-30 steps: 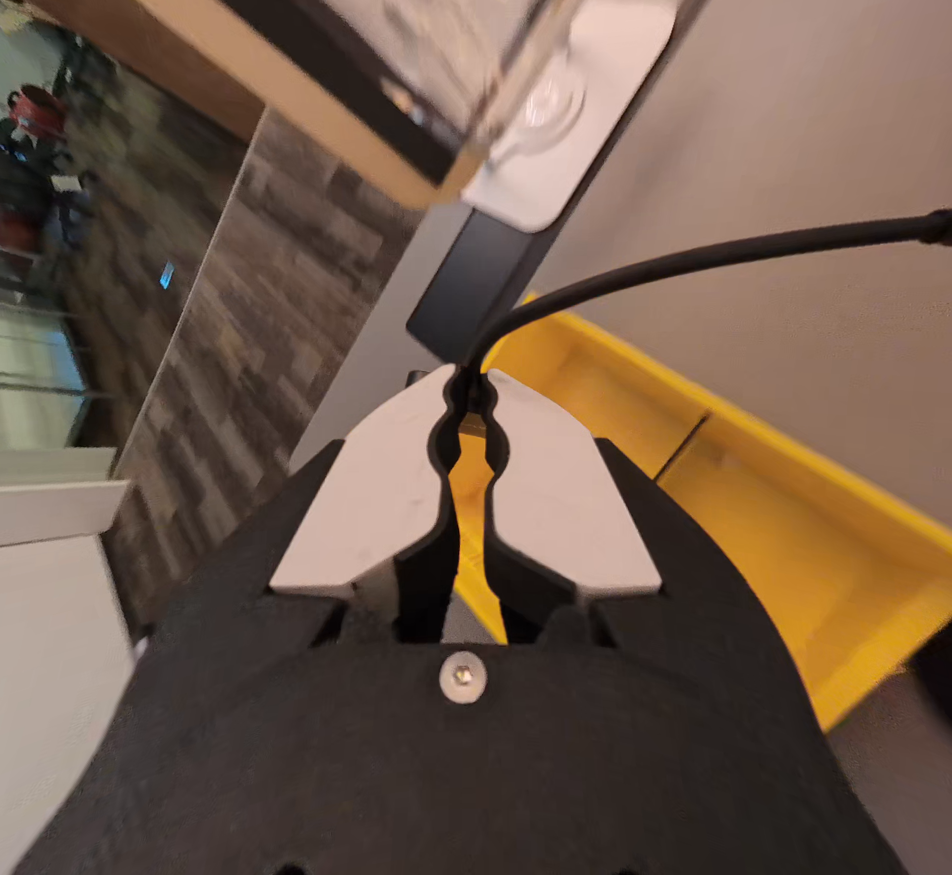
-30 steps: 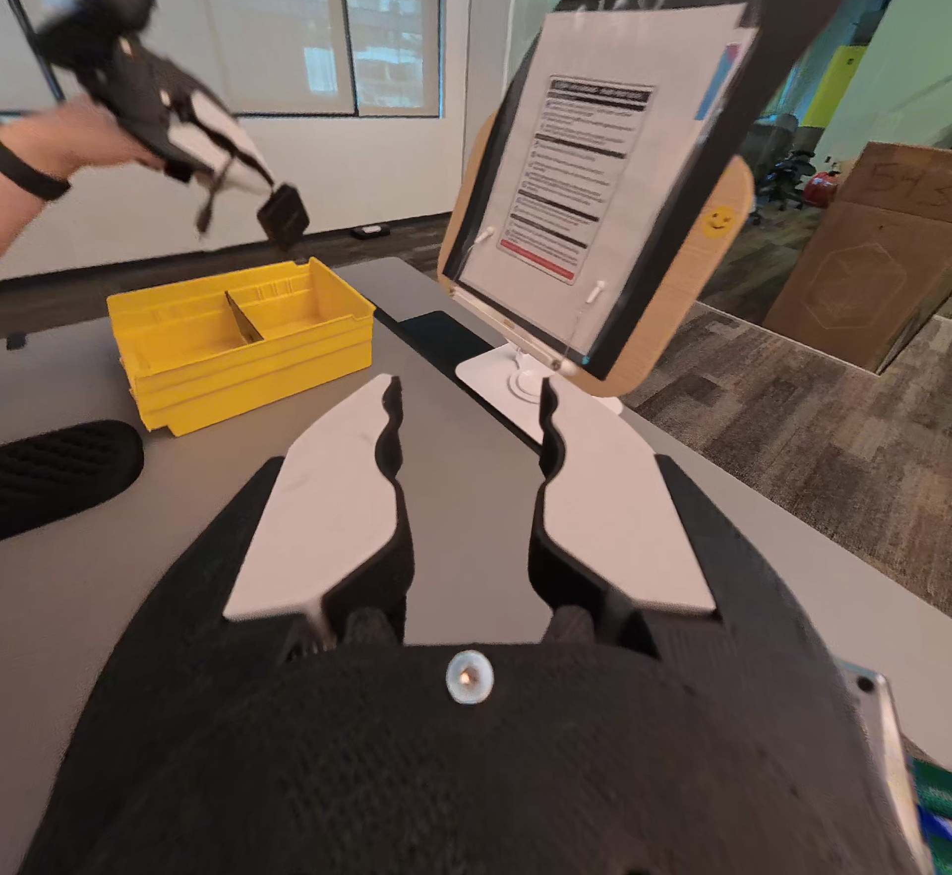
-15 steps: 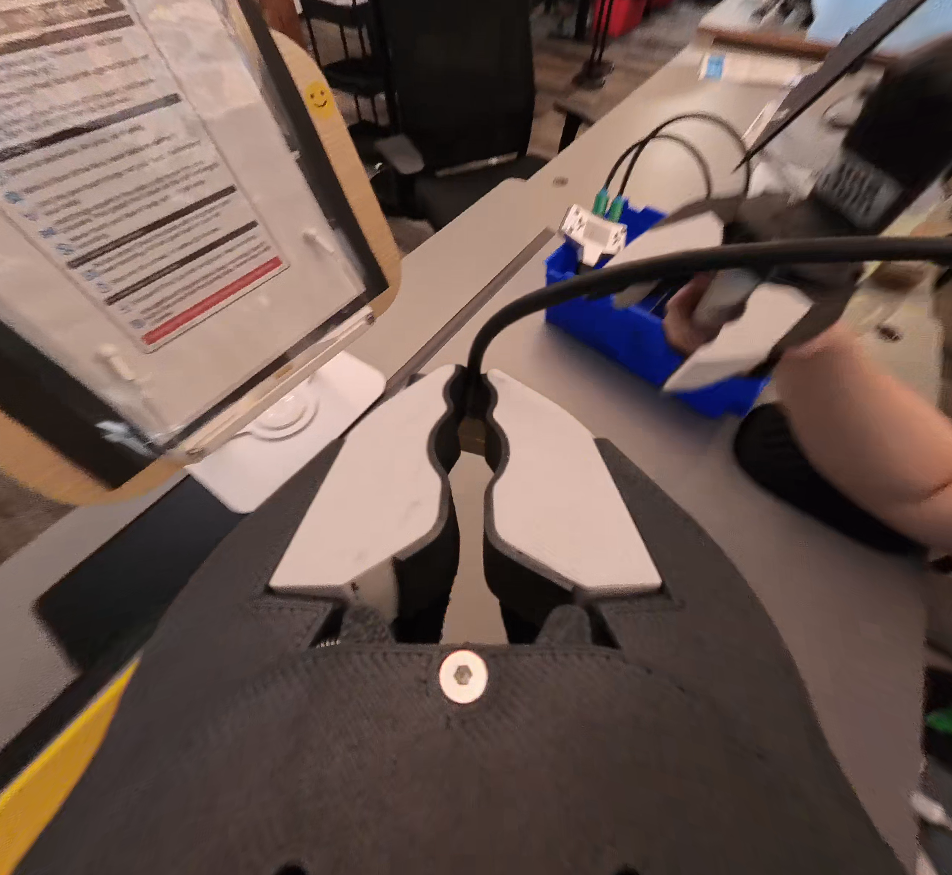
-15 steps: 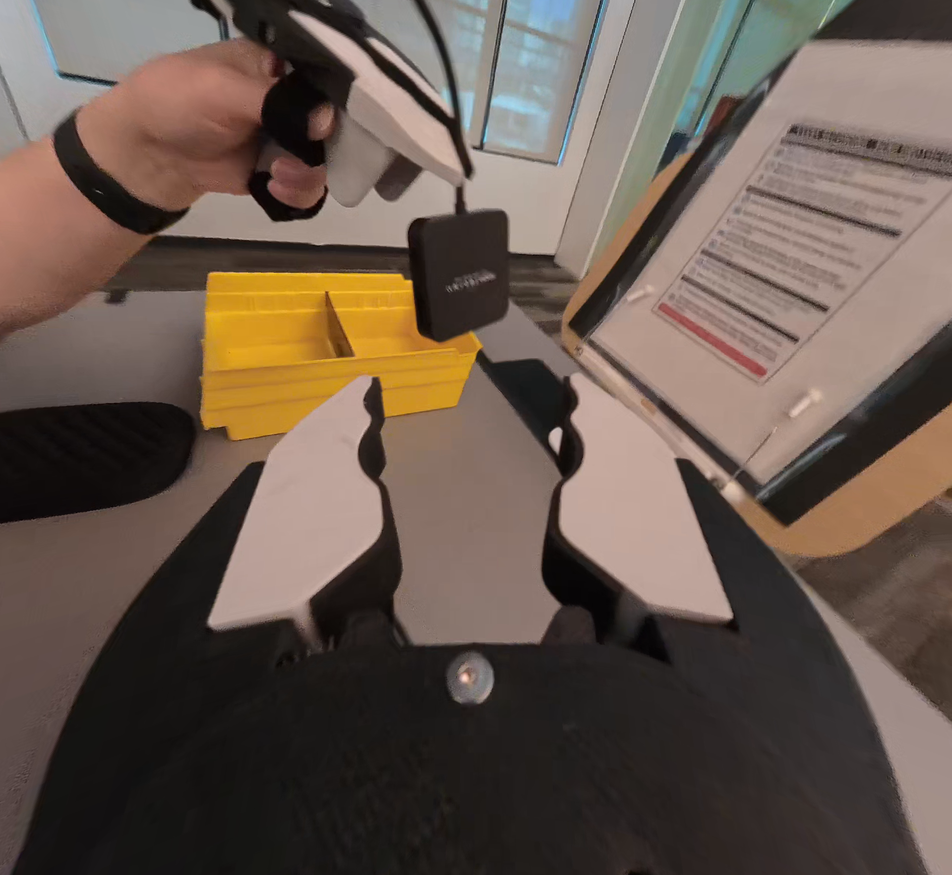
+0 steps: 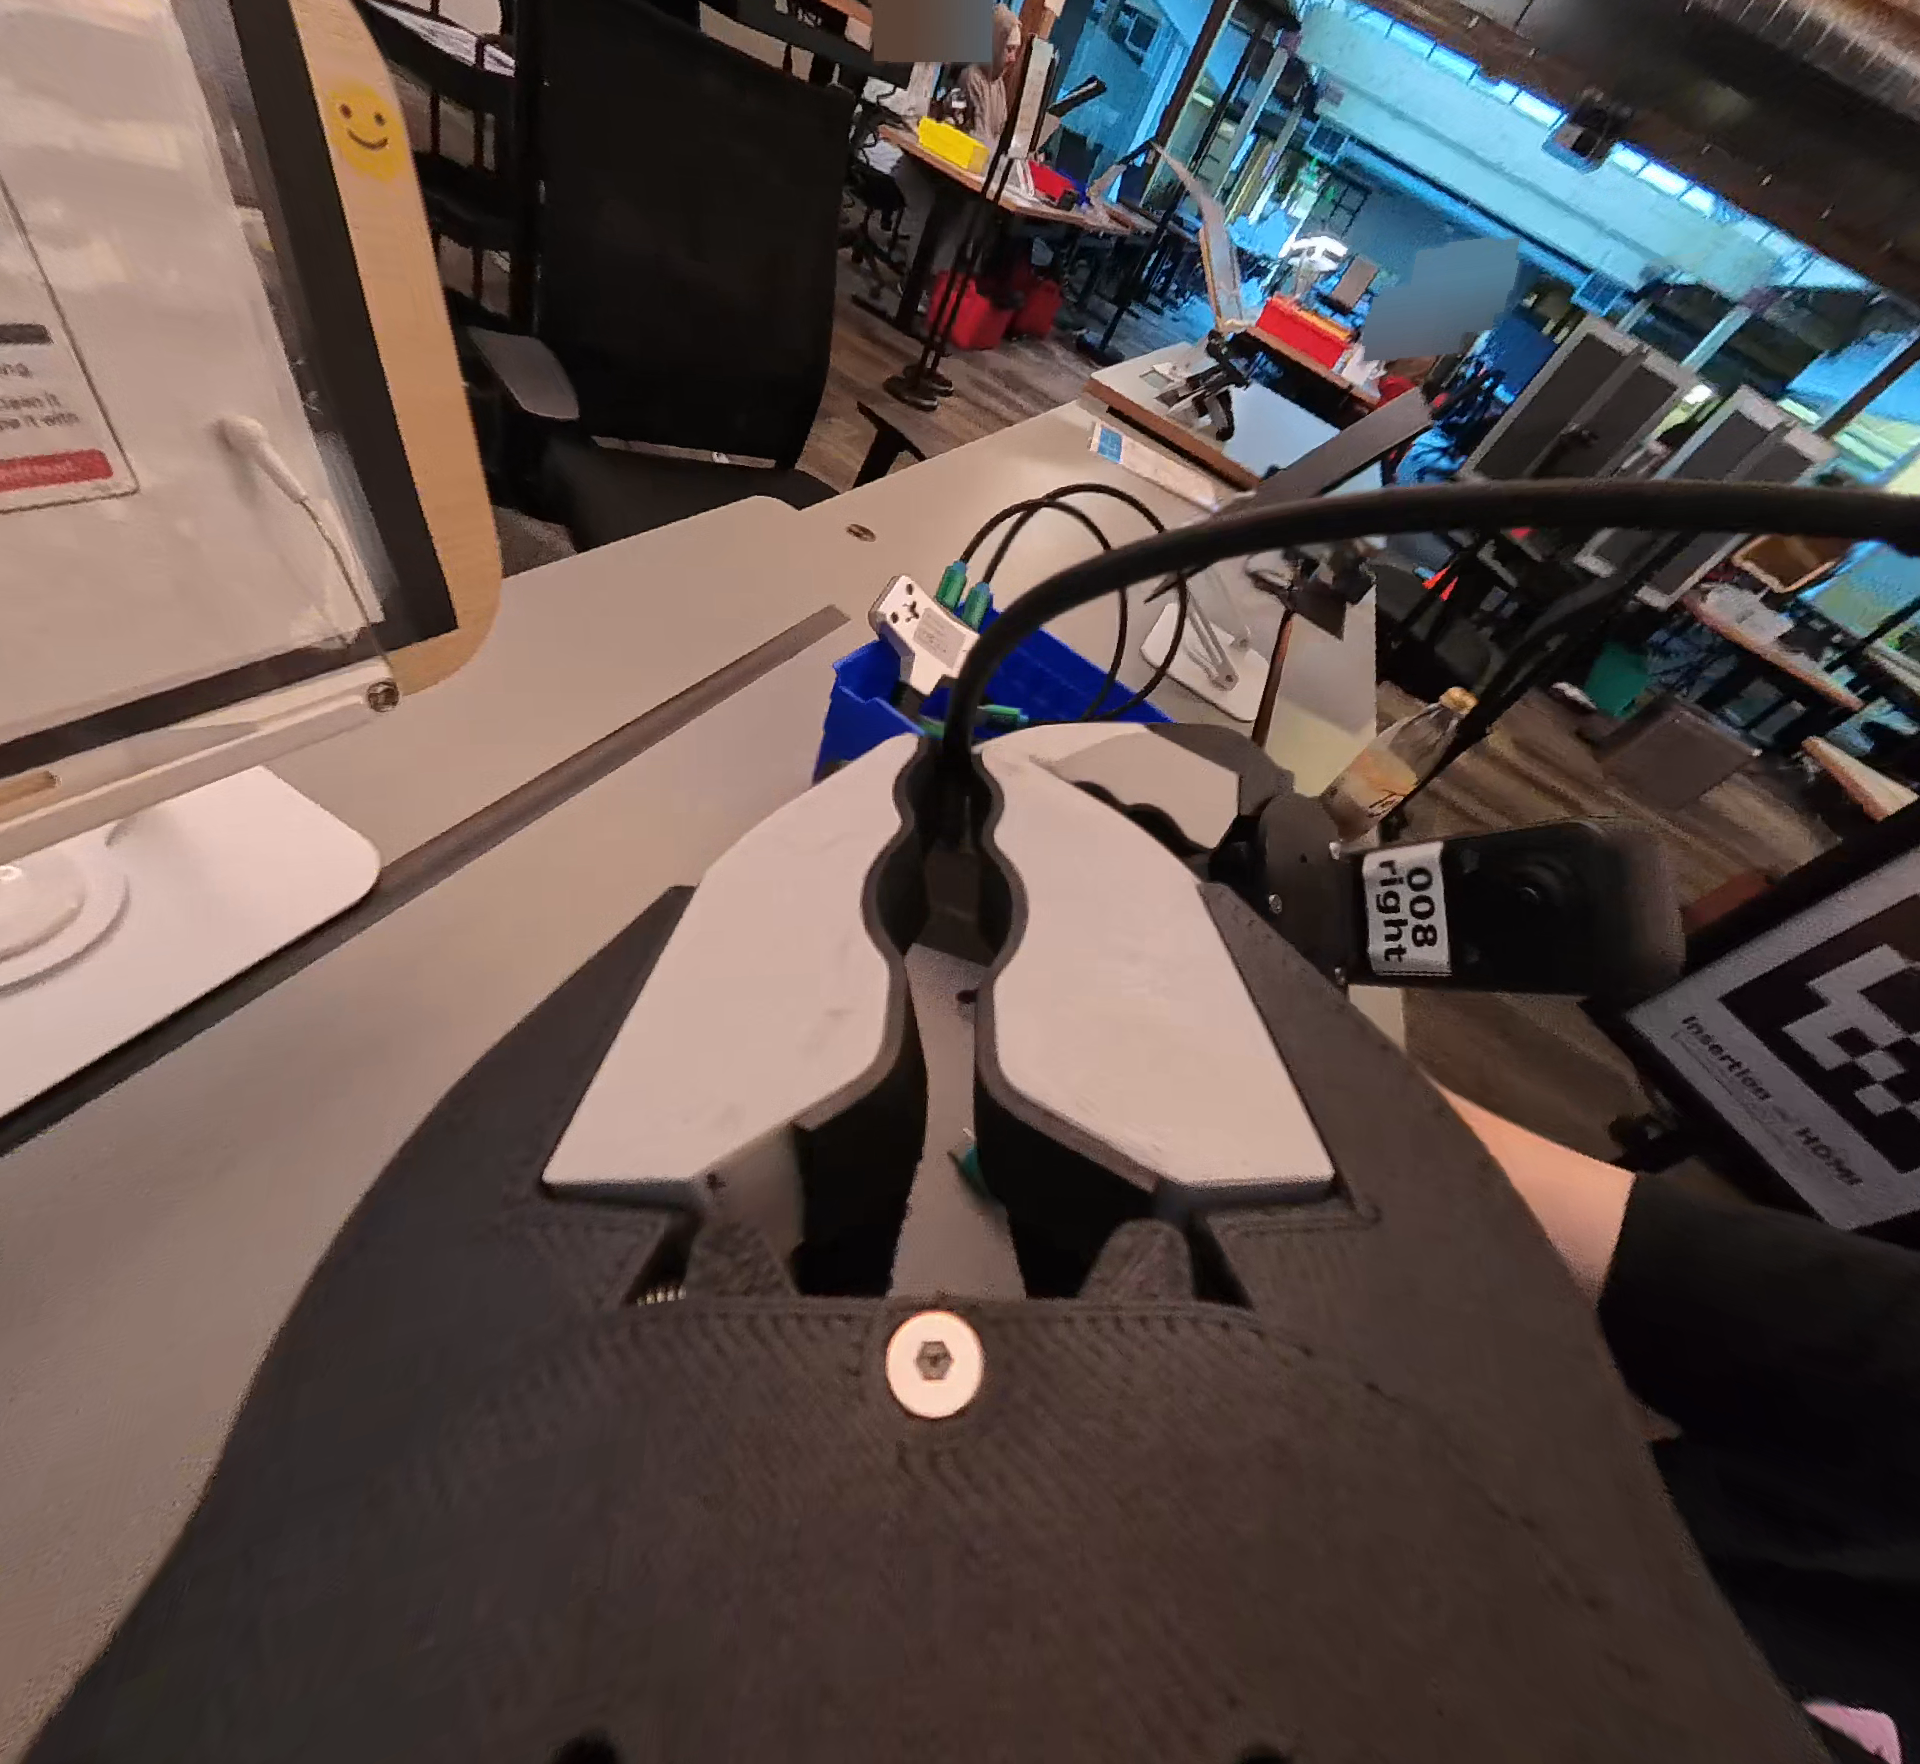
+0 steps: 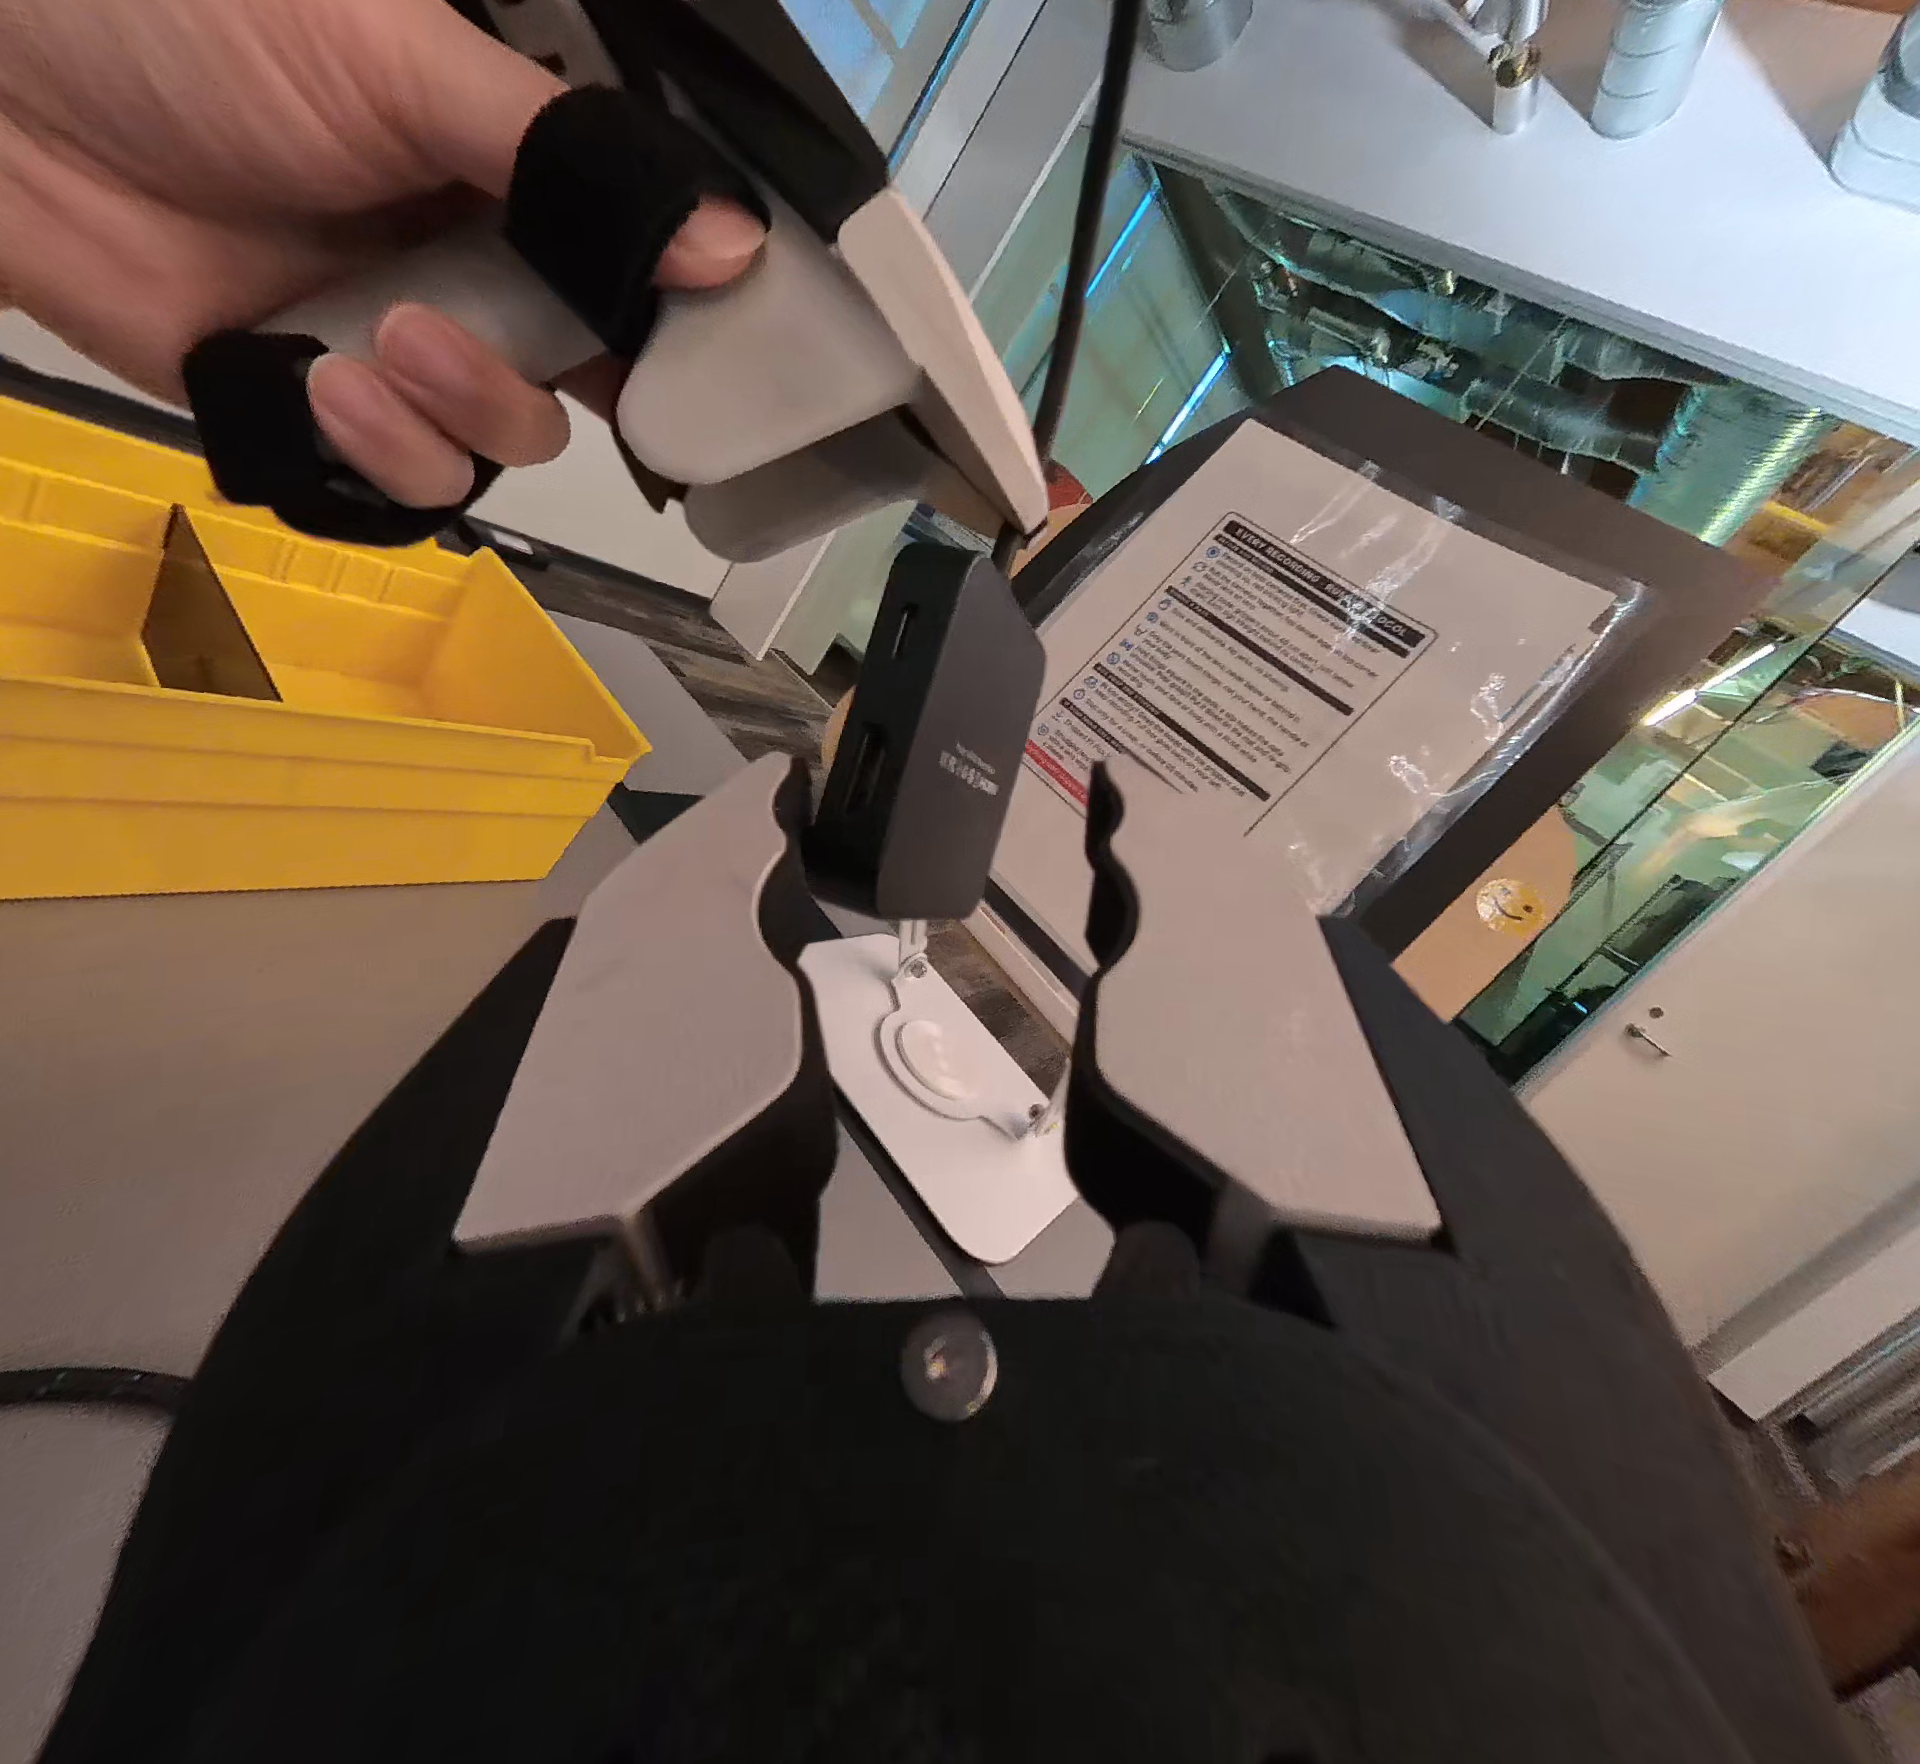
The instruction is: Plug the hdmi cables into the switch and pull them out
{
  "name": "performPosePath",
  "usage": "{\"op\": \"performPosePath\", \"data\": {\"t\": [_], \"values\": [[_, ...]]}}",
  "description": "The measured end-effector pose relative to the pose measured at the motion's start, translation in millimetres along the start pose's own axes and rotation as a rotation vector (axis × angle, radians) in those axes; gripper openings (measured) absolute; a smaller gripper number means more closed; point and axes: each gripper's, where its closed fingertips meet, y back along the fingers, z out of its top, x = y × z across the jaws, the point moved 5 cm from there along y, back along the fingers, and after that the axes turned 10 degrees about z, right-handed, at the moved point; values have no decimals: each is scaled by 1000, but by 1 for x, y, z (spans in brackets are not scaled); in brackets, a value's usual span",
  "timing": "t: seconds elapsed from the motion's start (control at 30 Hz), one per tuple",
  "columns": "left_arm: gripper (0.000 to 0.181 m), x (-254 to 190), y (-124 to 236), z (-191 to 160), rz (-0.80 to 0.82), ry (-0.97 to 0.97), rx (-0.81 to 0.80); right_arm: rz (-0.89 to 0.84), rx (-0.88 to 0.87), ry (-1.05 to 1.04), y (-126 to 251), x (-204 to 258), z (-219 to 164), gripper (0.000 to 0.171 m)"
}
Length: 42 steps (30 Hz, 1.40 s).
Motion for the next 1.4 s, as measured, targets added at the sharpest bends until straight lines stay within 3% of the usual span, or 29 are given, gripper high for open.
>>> {"op": "performPosePath", "data": {"t": [0.03, 0.2, 0.3, 0.4, 0.47, 0.6, 0.8, 0.9, 0.97, 1.1, 1.23, 1.4], "values": [[4, 0, 0, -1, -13, 11, 3, -7, 5, 10, 0, 0, -1, 44], [4, 7, 2, -10, -15, 40, 20, -22, 60, 92, 1, 2, -7, 14], [6, 17, 5, -28, 17, 43, 97, 44, 189, 146, -2, -1, -29, 14], [26, 26, 19, -53, 48, 39, 189, 66, 315, 248, -1, -8, -71, 14], [35, 38, 34, -64, 164, -24, 195, 133, 434, 323, -4, -2, -104, 14], [38, 46, 68, -55, 330, -155, 84, 309, 639, 412, -17, 31, -159, 15], [41, 9, 75, -40, 277, -307, 109, 454, 765, 319, -20, 57, -198, 15], [46, 2, 67, -35, 321, -384, 117, 456, 754, 283, -16, 60, -199, 18], [46, 1, 64, -33, 349, -394, 116, 463, 763, 235, -15, 60, -197, 30], [50, -8, 65, -48, 279, -405, 161, 550, 761, 121, -8, 61, -177, 42], [49, -29, 63, -80, 95, -426, 322, 591, 739, 62, 12, 40, -129, 43], [48, -67, 27, -130, -197, -417, 517, 398, 756, 99, 66, -14, -57, 48]]}}
